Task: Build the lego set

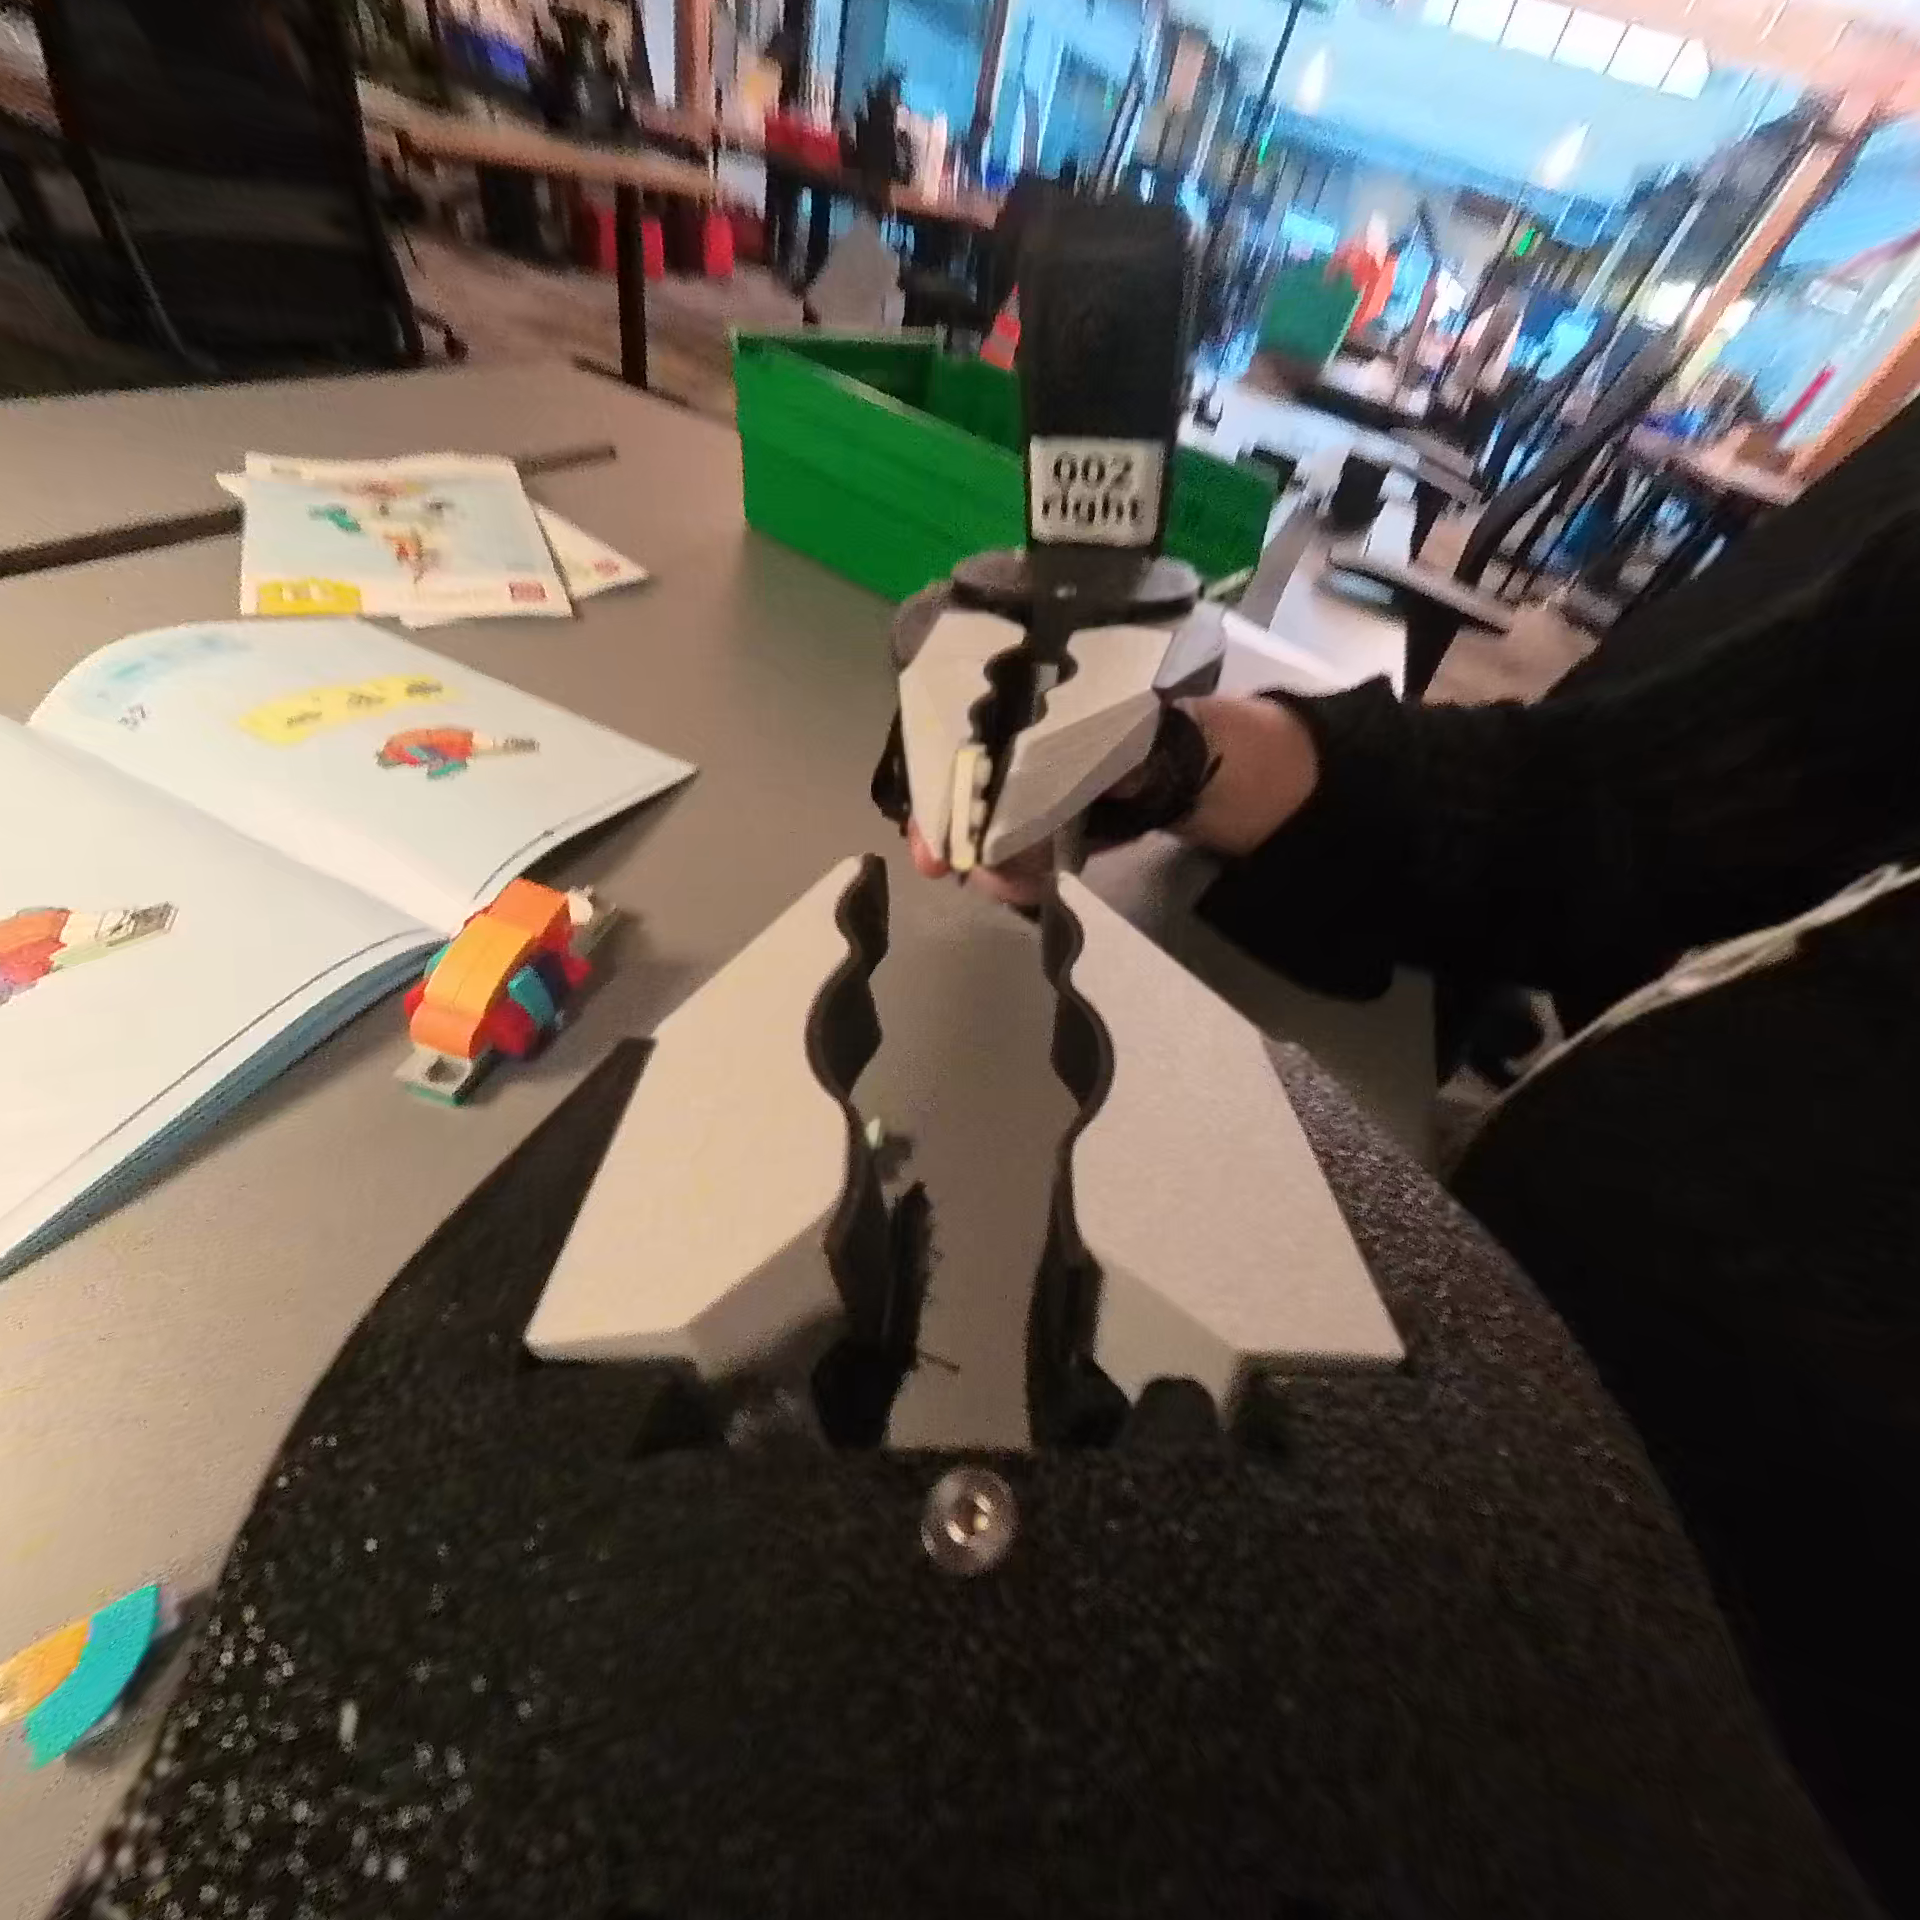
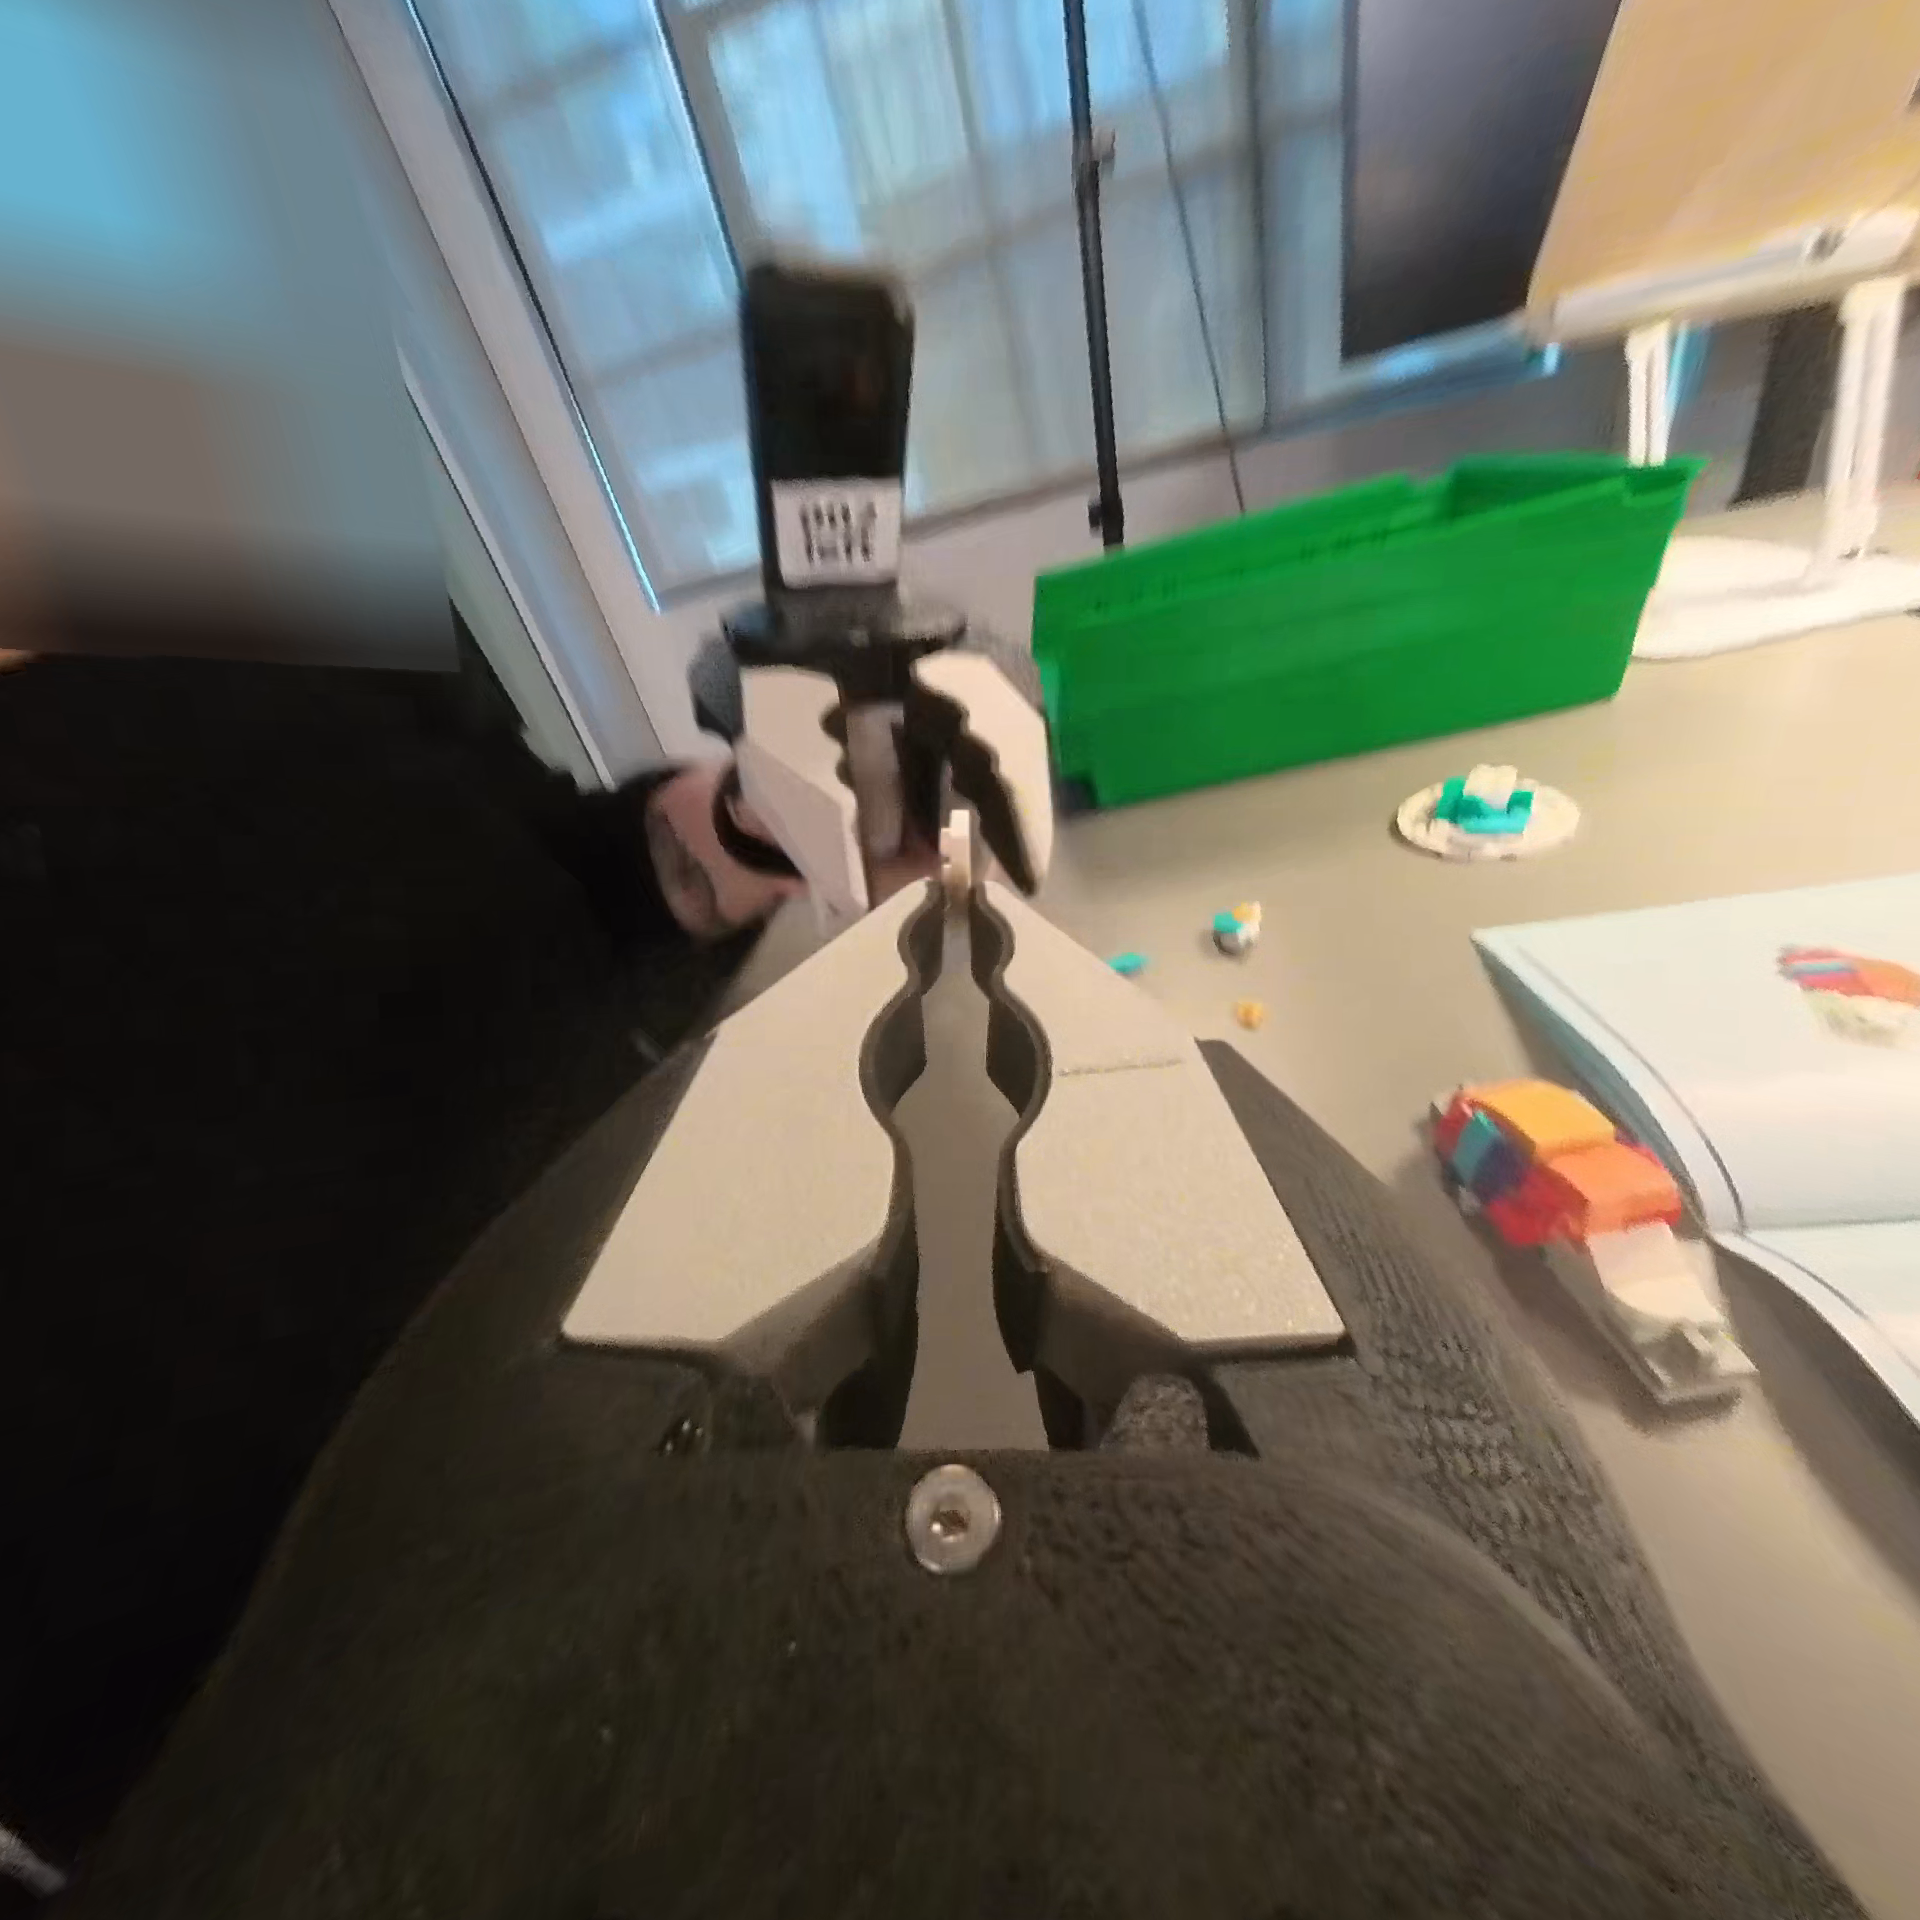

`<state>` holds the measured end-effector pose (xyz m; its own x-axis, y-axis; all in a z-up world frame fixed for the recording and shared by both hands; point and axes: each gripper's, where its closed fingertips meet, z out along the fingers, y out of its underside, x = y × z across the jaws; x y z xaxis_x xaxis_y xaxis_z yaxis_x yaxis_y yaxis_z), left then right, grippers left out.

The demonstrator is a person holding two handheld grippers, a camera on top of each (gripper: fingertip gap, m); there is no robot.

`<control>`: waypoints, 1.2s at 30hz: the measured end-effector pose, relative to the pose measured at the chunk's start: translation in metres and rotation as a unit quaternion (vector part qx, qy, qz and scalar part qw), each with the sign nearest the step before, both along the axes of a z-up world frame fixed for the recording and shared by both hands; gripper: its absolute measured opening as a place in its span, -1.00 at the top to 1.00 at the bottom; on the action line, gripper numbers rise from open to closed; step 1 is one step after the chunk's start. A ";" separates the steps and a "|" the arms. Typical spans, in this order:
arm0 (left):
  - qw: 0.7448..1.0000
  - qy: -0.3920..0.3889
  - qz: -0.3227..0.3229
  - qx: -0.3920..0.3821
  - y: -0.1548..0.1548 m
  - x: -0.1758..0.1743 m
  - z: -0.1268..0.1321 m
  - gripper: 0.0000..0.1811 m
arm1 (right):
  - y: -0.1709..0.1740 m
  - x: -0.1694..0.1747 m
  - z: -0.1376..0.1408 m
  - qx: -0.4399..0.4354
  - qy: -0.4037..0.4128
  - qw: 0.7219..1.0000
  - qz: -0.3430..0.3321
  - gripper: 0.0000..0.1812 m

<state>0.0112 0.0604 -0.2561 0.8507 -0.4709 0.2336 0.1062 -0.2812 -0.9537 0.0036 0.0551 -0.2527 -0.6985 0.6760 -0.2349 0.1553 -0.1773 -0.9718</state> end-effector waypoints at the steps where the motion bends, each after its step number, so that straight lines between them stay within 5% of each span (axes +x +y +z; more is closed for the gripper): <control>1: 1.000 -0.011 0.008 0.019 0.001 -0.001 0.005 0.72 | 0.001 0.001 0.009 -0.029 0.015 0.999 0.000 0.96; 4: 0.995 -0.002 0.041 0.091 0.002 -0.003 0.021 0.76 | 0.002 0.005 0.026 -0.087 0.043 0.995 0.012 0.97; 7: 0.988 0.024 0.051 0.146 0.000 0.002 0.037 0.81 | -0.002 0.006 0.024 -0.045 0.062 0.997 0.003 0.97; 12: 0.991 0.008 0.012 0.130 -0.001 0.012 0.038 0.98 | -0.008 0.010 0.026 -0.007 0.086 0.996 0.005 0.97; 23: 0.995 0.002 -0.018 0.098 -0.004 0.014 0.032 0.99 | -0.010 0.011 0.021 0.044 0.093 0.995 -0.004 0.96; 27: 0.996 0.032 -0.008 0.079 -0.002 0.007 0.023 0.99 | -0.004 0.010 0.017 0.073 0.080 0.994 -0.016 0.80; 36: 0.996 0.055 -0.032 0.055 -0.003 0.015 0.009 0.99 | -0.006 0.015 0.013 0.139 0.091 0.986 -0.011 0.91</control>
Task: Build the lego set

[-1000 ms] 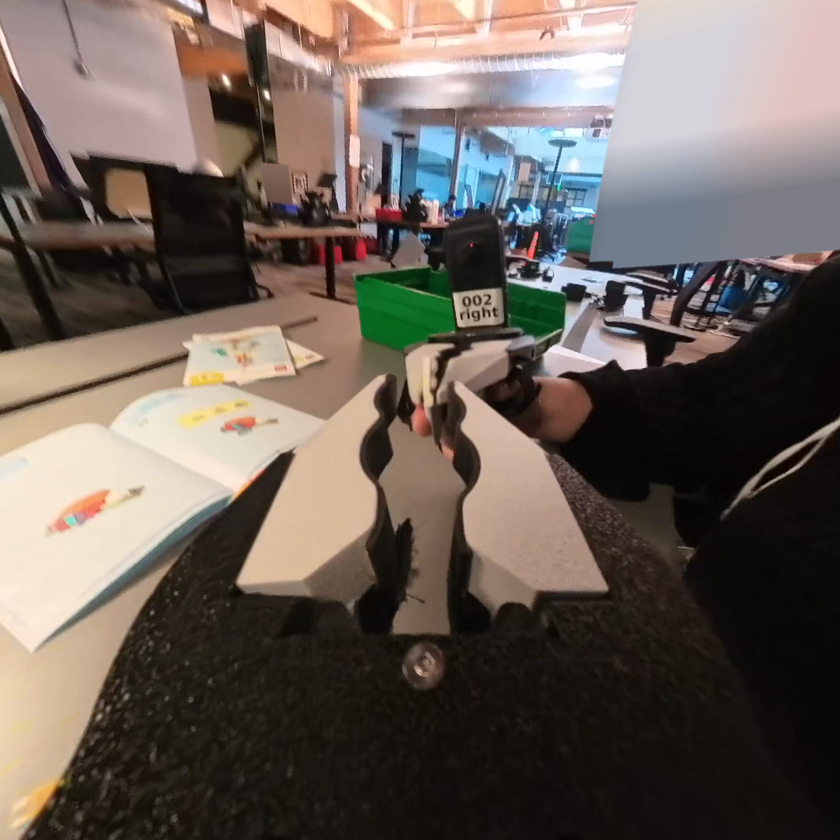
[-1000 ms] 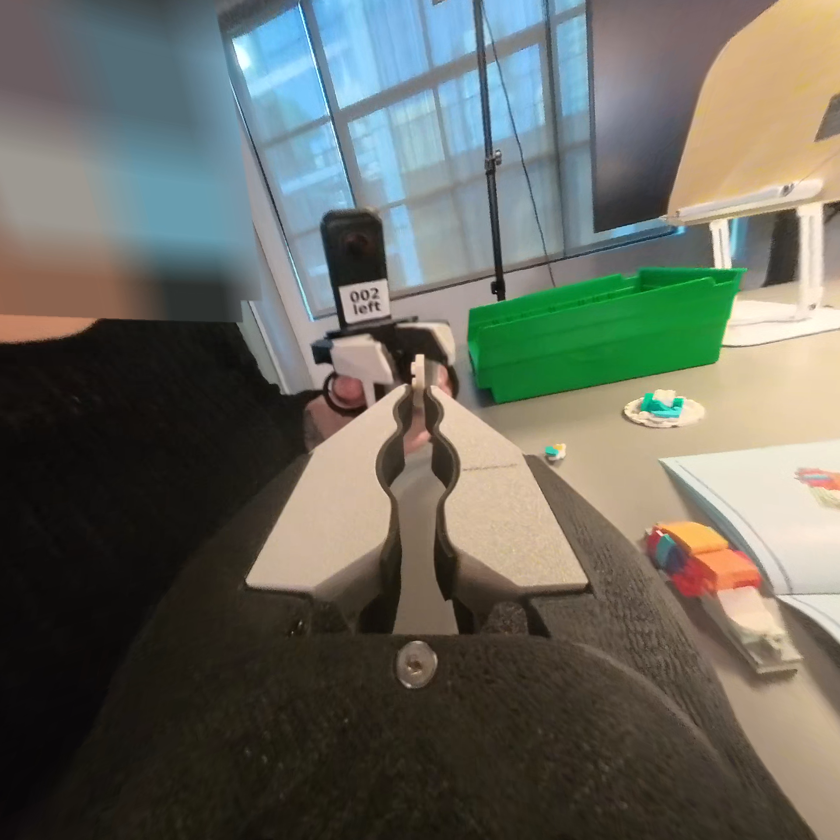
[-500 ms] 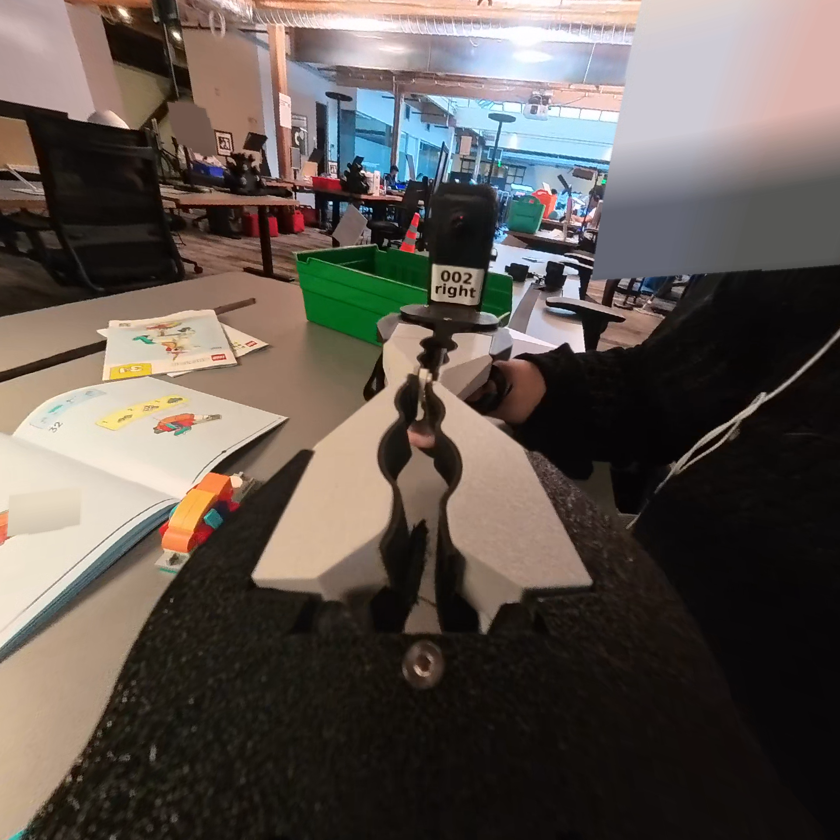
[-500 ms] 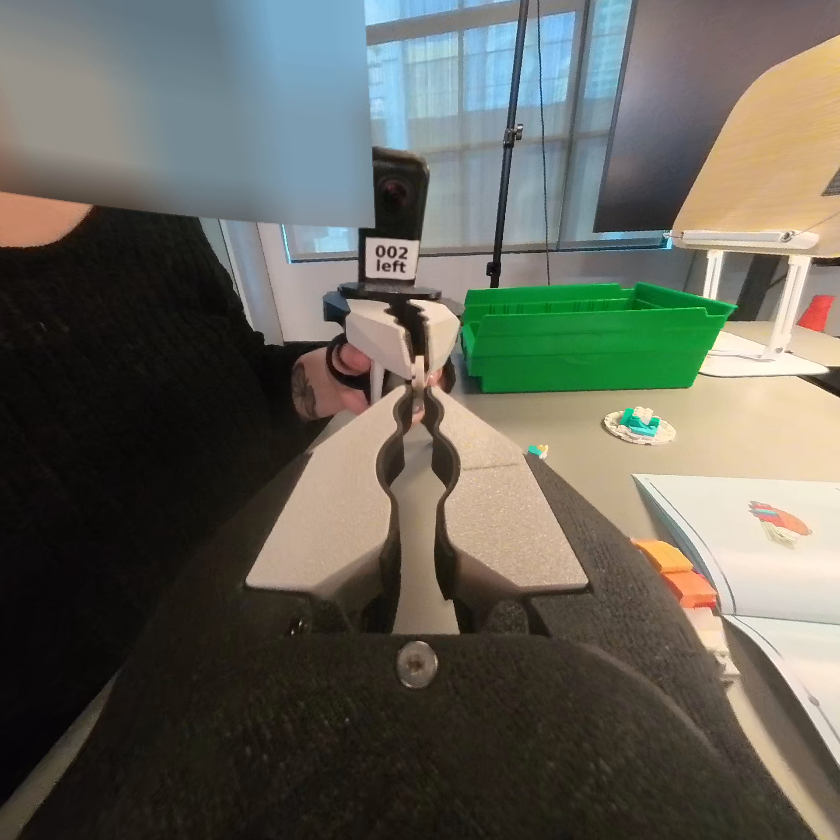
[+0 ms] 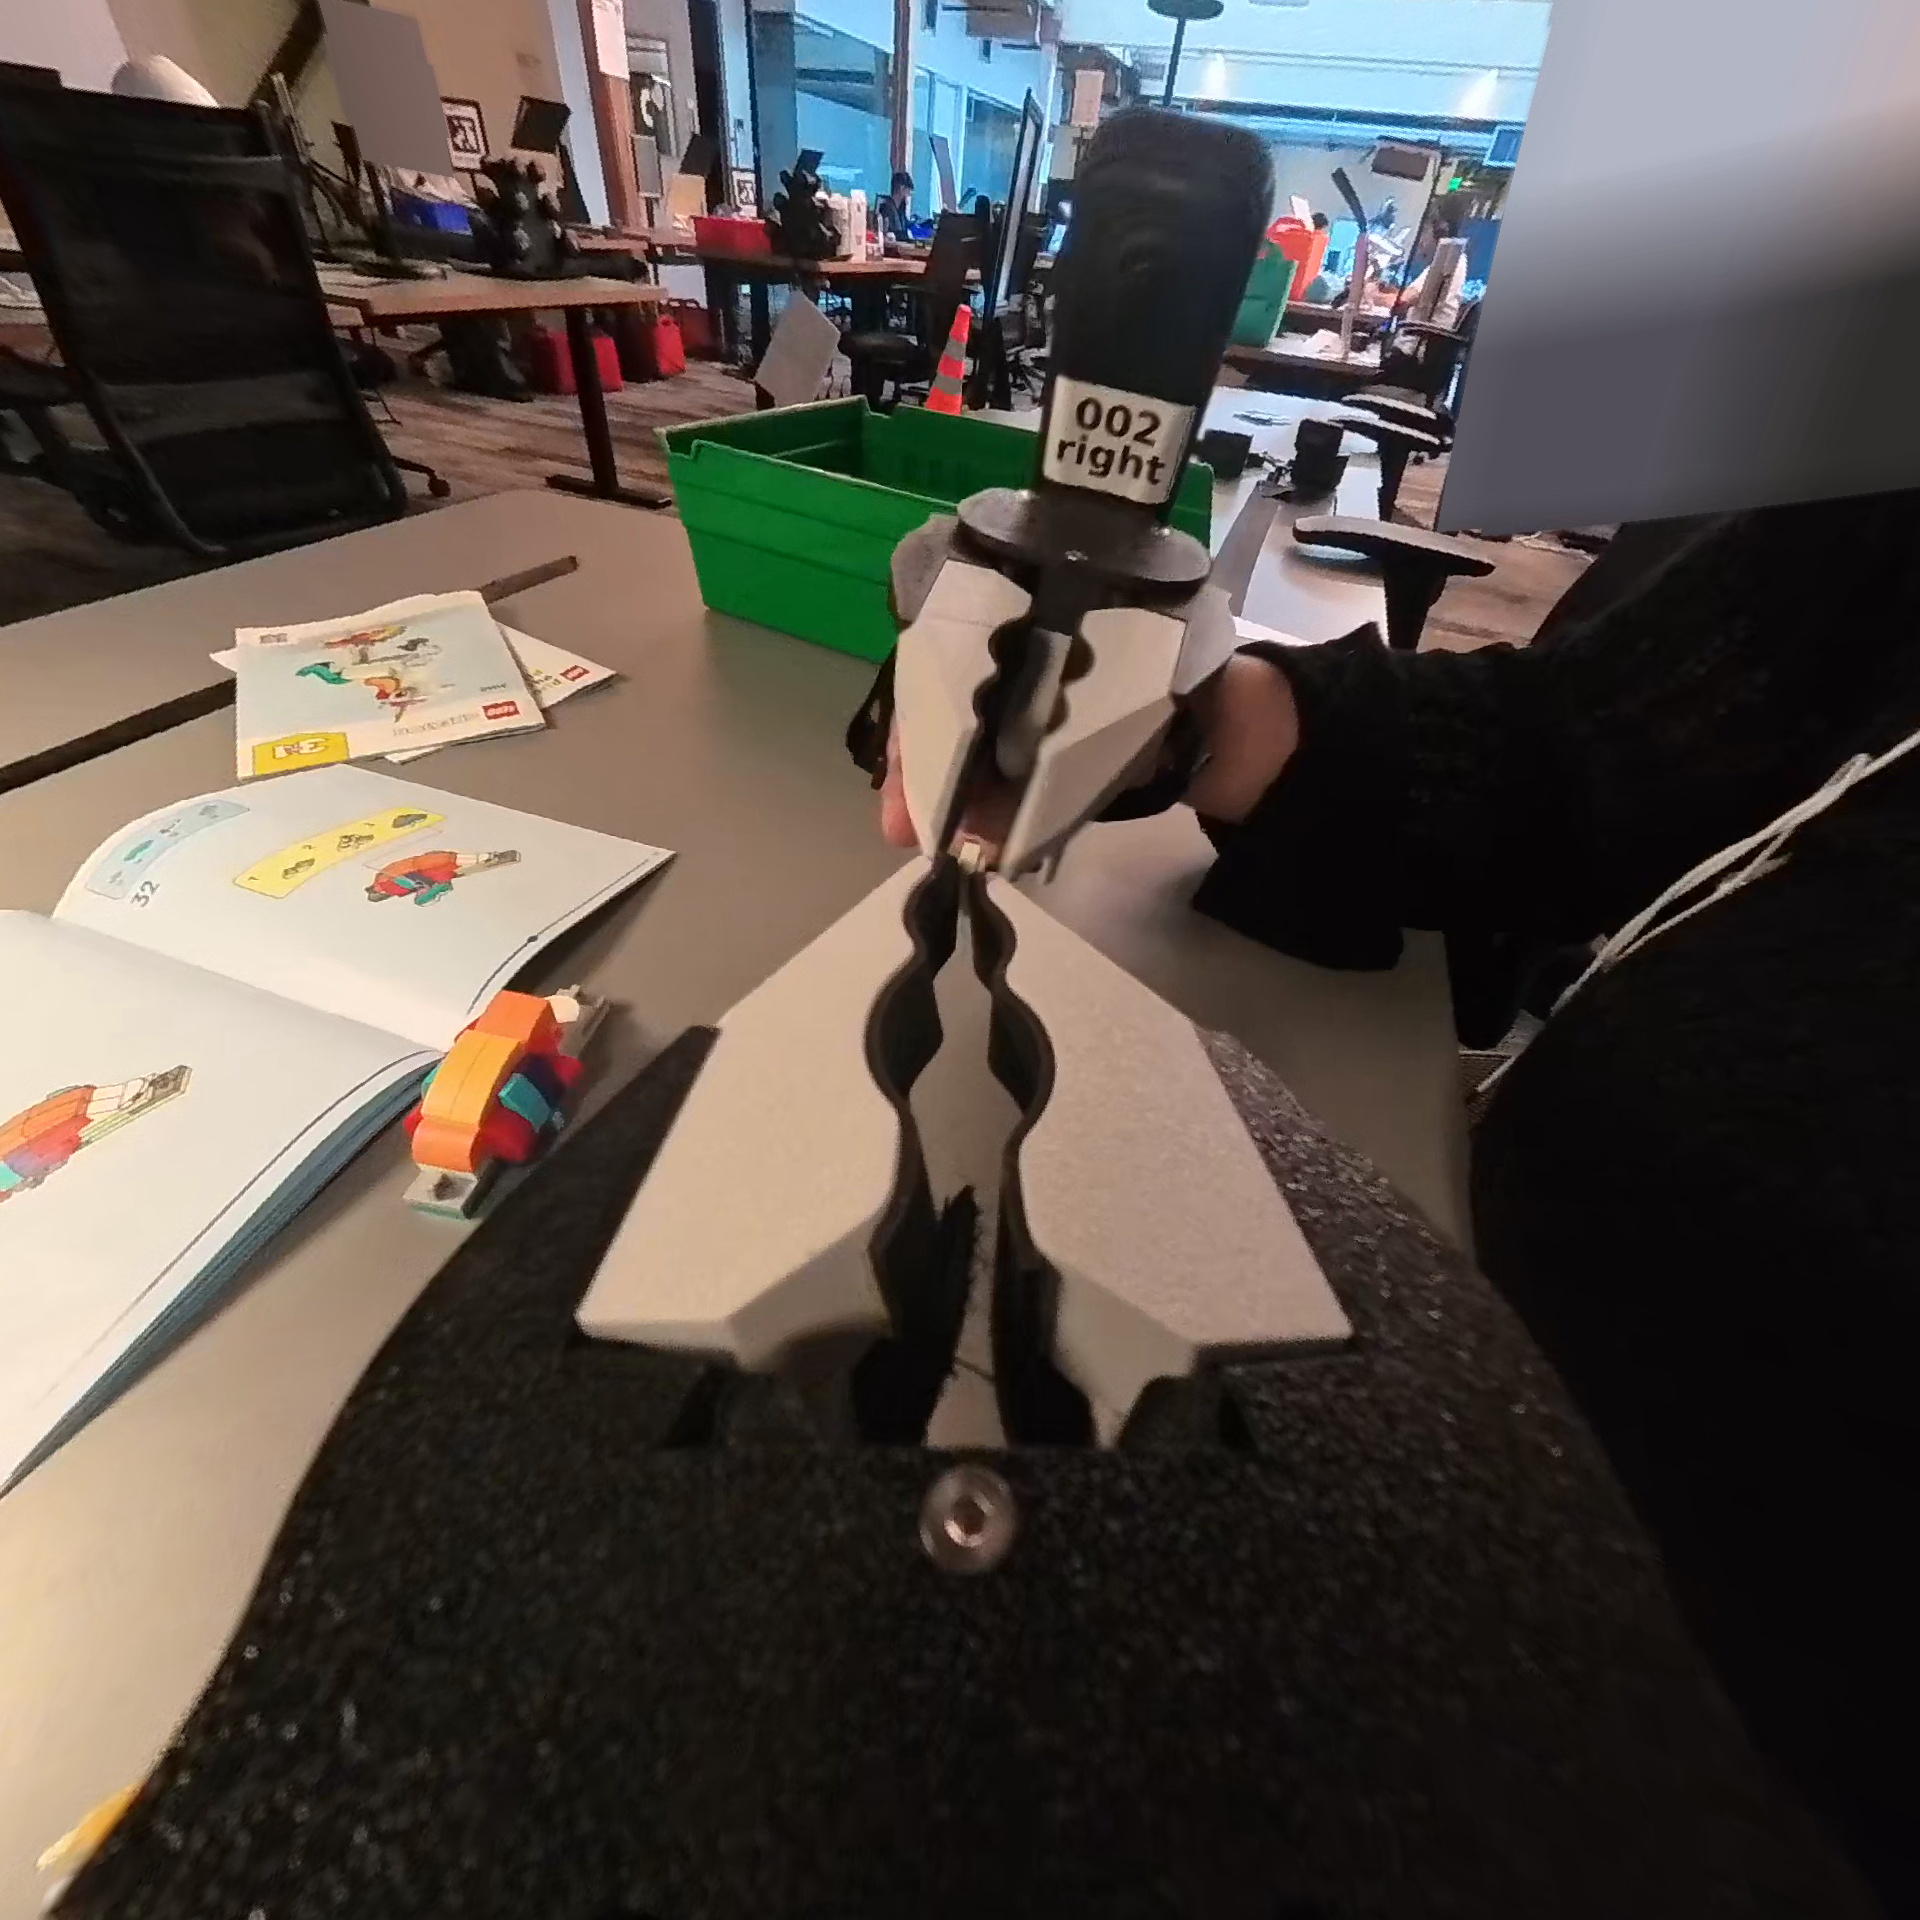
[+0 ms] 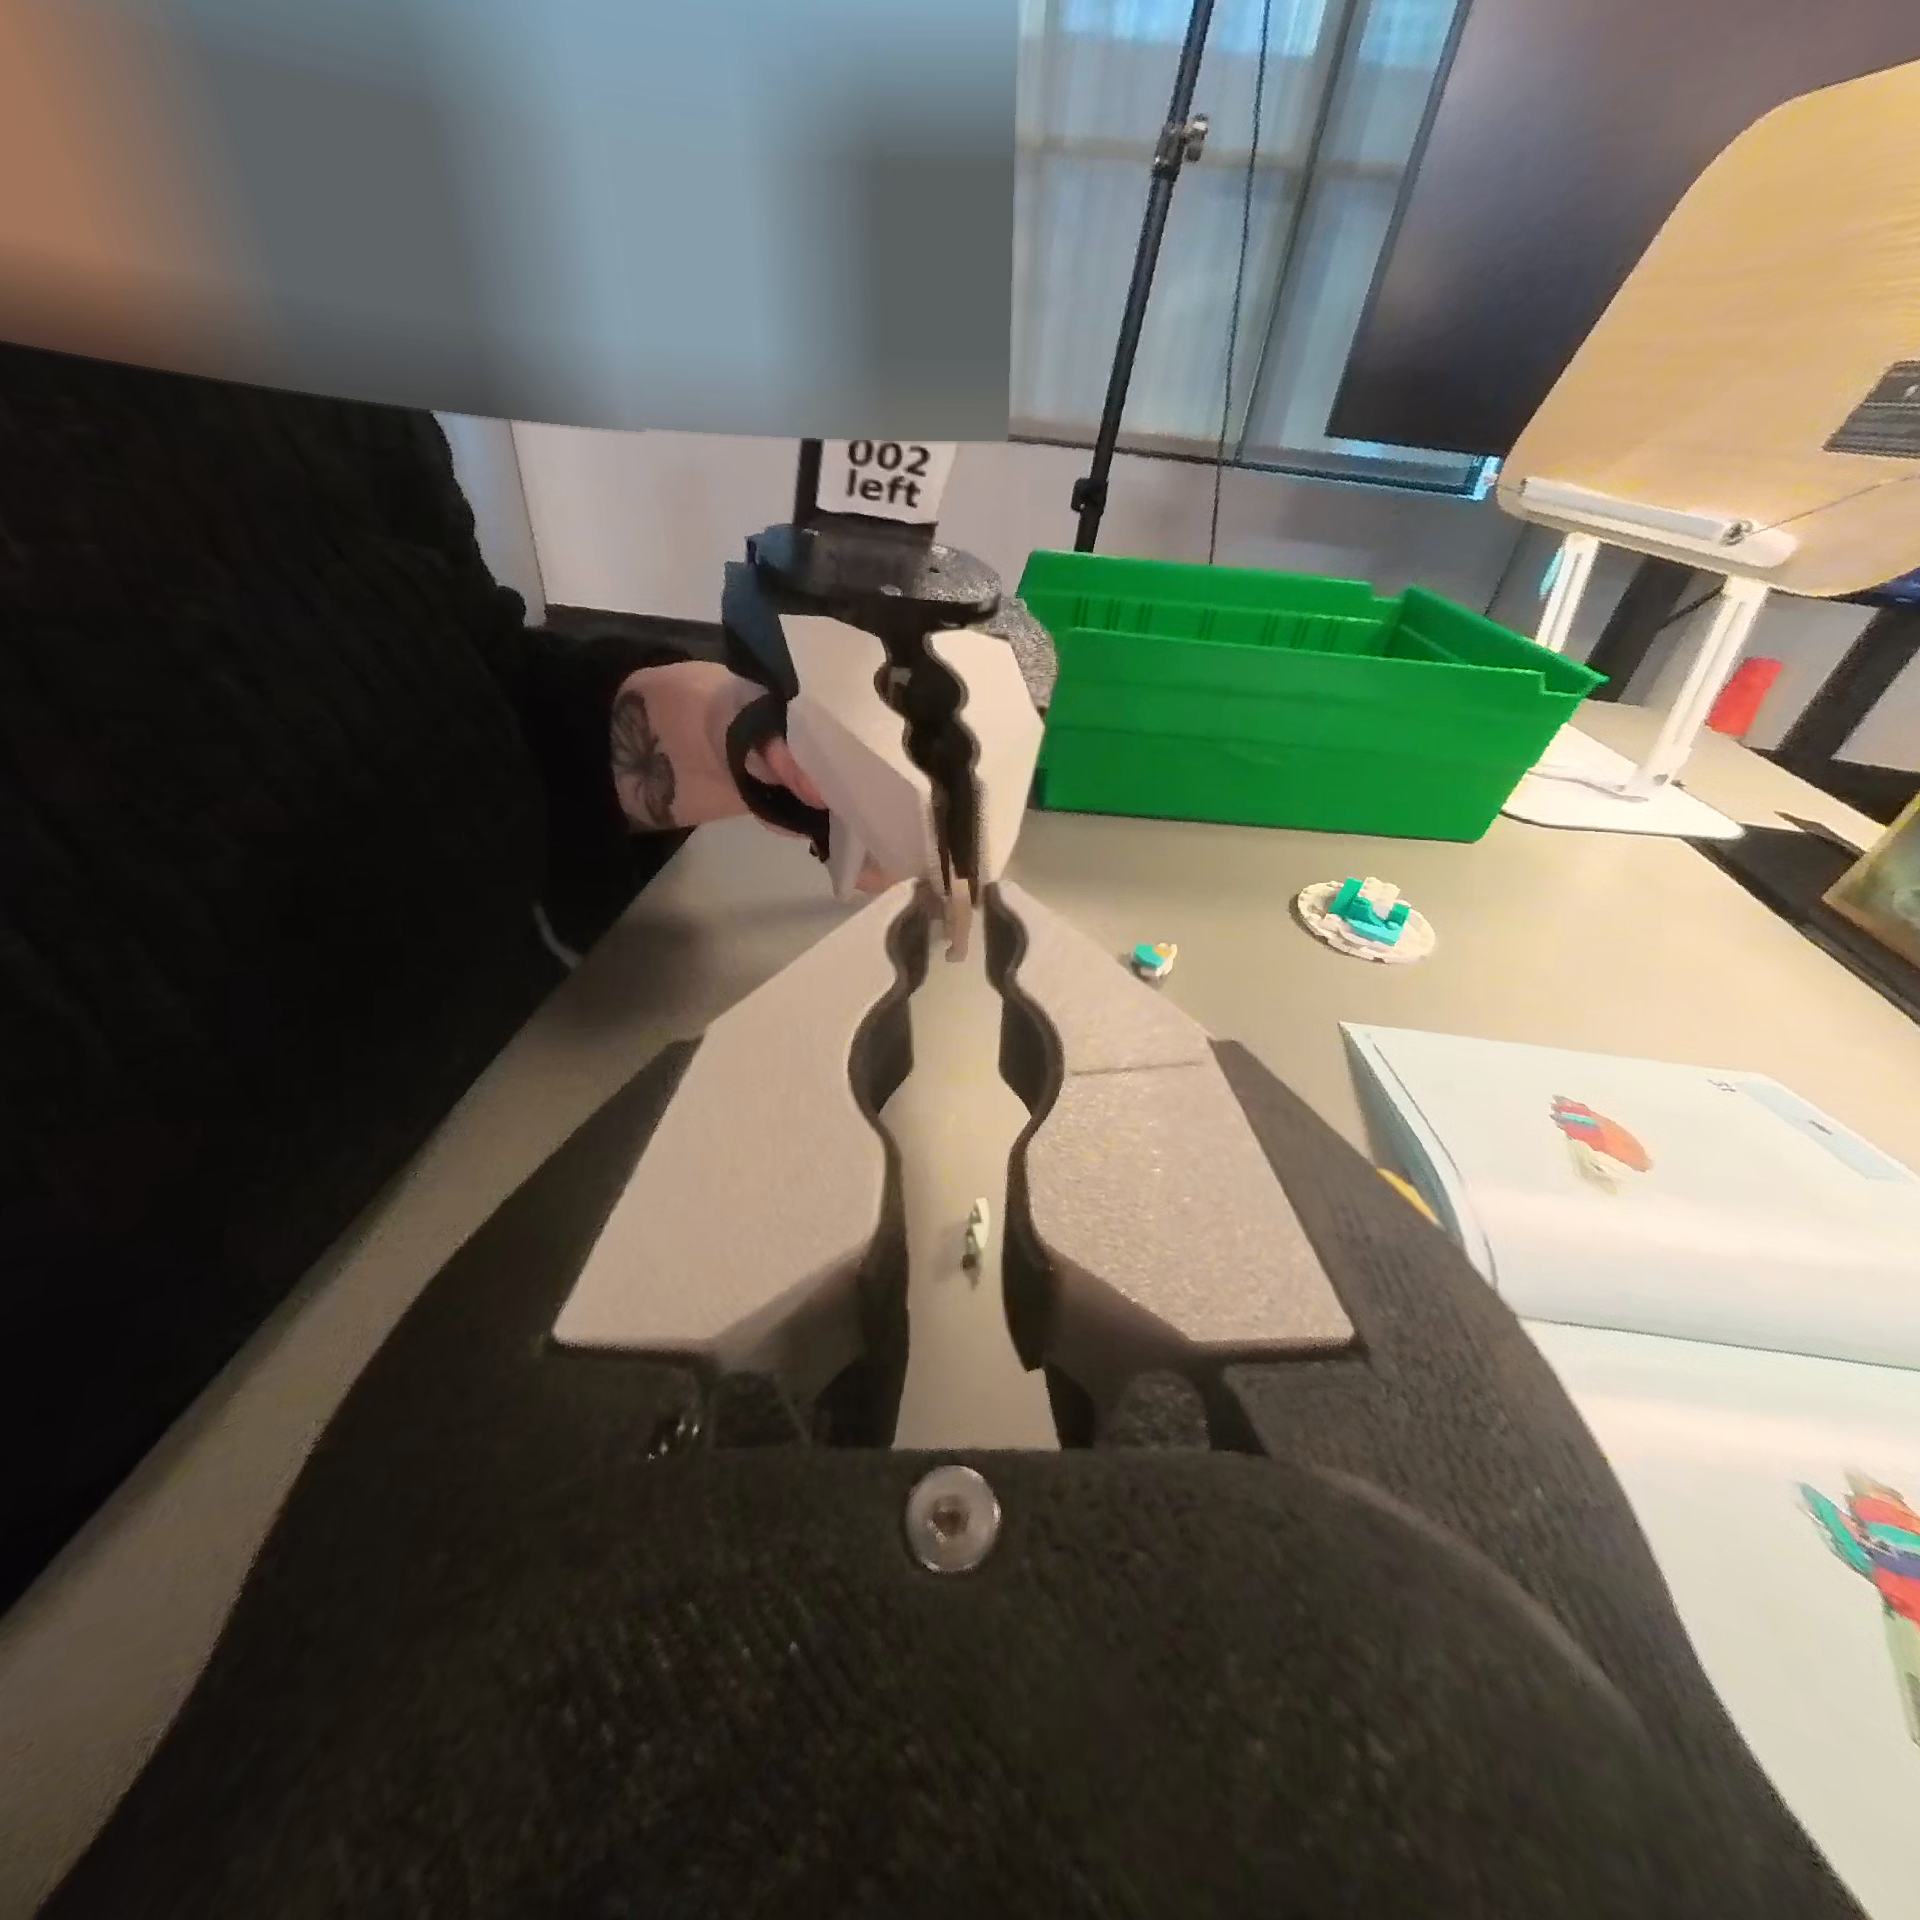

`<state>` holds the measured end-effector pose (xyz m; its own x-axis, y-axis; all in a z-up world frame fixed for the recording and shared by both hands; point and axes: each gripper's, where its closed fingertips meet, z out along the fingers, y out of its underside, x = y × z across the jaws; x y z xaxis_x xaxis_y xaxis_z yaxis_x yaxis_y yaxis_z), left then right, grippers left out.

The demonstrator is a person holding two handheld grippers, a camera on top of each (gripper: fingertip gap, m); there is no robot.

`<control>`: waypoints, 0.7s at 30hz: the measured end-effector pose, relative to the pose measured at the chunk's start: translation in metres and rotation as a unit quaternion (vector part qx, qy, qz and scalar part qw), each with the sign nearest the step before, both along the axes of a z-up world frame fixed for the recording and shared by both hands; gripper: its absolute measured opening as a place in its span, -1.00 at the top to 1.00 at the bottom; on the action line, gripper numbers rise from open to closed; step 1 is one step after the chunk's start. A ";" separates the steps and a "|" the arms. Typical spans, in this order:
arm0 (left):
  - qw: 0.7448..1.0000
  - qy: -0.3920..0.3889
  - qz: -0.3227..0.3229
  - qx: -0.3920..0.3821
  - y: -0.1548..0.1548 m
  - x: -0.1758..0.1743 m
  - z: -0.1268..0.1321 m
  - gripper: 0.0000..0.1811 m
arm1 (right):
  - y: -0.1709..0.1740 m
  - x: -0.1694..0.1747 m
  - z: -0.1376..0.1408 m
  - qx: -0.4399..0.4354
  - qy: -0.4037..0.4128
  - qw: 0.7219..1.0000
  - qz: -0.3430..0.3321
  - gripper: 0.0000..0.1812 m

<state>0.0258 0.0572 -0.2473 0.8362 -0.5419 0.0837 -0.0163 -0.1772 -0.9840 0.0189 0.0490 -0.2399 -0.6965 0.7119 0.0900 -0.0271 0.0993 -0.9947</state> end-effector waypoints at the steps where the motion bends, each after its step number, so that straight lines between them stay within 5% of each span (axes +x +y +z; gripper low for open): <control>1: 1.000 -0.002 -0.002 -0.001 0.000 0.000 0.000 1.00 | 0.000 0.000 0.000 0.001 0.000 1.000 0.001 0.96; 5: 1.000 -0.012 -0.002 -0.027 0.000 0.000 -0.009 0.99 | -0.001 0.001 -0.008 0.016 -0.016 1.000 0.009 0.97; 12: 0.987 0.062 0.015 -0.149 -0.008 -0.016 -0.072 0.55 | 0.000 -0.005 -0.068 0.068 -0.161 0.985 0.009 0.97; 21: 0.971 0.090 -0.005 -0.221 -0.008 -0.016 -0.105 0.58 | -0.007 -0.012 -0.093 0.109 -0.211 0.971 0.014 0.97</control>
